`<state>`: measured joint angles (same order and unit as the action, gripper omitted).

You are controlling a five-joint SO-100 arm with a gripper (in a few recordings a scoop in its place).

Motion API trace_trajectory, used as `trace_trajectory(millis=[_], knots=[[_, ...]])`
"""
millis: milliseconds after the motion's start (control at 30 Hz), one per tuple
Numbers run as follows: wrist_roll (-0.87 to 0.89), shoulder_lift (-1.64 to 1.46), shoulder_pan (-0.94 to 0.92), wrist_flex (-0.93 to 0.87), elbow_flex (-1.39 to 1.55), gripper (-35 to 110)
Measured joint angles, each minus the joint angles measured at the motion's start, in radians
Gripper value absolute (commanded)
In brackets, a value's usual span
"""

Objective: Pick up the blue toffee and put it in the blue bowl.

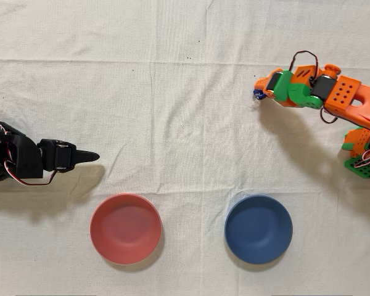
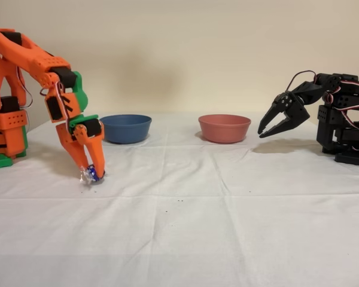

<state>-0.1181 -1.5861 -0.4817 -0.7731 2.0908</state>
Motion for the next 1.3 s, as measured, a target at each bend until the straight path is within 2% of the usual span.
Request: trace_trajectory(millis=[467,867,1300], knots=[[-0.153,-0.348,0.241,-0.121,0.017,9],[-0.206,-0.385,0.522,-0.25,-0.175,9],[-0.249,-0.419,0.943,-0.313,-0.279,8]])
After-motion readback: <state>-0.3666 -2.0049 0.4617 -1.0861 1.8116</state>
